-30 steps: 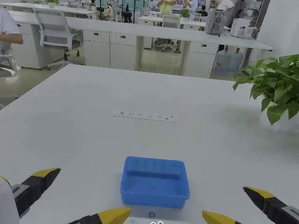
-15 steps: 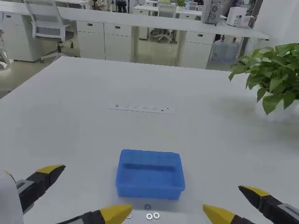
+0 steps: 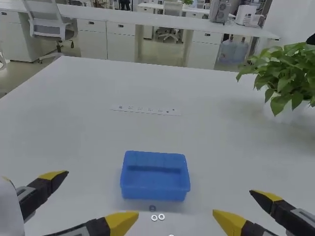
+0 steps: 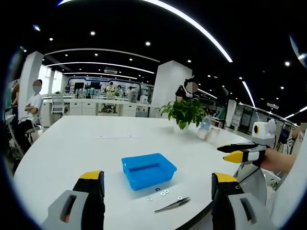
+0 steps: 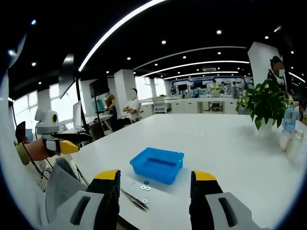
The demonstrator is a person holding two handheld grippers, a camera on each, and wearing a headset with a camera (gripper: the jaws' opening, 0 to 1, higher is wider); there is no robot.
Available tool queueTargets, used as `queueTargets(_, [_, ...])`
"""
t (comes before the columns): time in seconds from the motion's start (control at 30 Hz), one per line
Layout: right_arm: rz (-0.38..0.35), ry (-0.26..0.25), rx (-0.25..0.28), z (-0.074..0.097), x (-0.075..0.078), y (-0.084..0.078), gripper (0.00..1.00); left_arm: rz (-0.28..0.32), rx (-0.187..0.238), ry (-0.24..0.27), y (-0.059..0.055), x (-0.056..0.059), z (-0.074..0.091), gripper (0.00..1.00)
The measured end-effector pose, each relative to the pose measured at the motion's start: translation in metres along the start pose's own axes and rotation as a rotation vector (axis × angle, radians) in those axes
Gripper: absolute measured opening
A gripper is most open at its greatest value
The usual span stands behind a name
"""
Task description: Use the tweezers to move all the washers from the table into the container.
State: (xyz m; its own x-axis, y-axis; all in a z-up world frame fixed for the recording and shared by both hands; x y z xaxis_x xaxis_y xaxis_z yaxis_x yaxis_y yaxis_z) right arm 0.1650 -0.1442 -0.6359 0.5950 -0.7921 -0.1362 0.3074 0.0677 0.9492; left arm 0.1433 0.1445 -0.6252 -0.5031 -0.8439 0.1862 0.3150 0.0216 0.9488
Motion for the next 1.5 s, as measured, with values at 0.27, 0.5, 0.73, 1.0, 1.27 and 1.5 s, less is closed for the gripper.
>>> queueTargets(0.27, [0.003,-0.012,-0.003,0.01,-0.004,-0.005,0.55,-0.015,-0.012,-0.014,-0.003,0.007,0.006,0.94])
queueTargets(0.5, [0.019,-0.001,0.009,0.004,-0.003,0.002,0.55,-0.004,-0.009,-0.007,-0.004,0.003,0.006,0.91])
queueTargets(0.73, [0.082,0.031,-0.07,-0.009,-0.001,-0.005,0.44,-0.065,-0.175,-0.069,-0.018,-0.005,-0.007,0.67])
queueTargets(1.0, [0.105,0.183,-0.215,-0.037,-0.01,-0.025,0.23,-0.193,-0.437,-0.202,-0.053,-0.016,-0.028,0.38])
queueTargets(1.27, [0.186,0.215,-0.312,-0.046,-0.009,-0.035,0.13,-0.326,-0.583,-0.359,-0.07,-0.013,-0.067,0.18])
queueTargets(1.5, [0.203,0.166,-0.356,-0.035,0.0,-0.042,0.11,-0.416,-0.718,-0.431,-0.084,-0.016,-0.1,0.13])
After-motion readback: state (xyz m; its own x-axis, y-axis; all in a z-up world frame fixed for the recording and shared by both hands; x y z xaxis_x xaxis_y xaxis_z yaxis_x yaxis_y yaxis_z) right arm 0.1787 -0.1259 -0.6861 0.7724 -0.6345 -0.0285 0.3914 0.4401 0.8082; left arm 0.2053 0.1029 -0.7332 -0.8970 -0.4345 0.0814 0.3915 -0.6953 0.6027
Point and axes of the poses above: the centre of the closed fingertips' face, and the gripper's own axes: z roughly backward along the fingers, x roughly to its right, y roughly out of its top, the point moved 8 cm from there along z, roughly backward along the fingers, and after that the axes turned 2 degrees about -y, right-handed, at the moved point
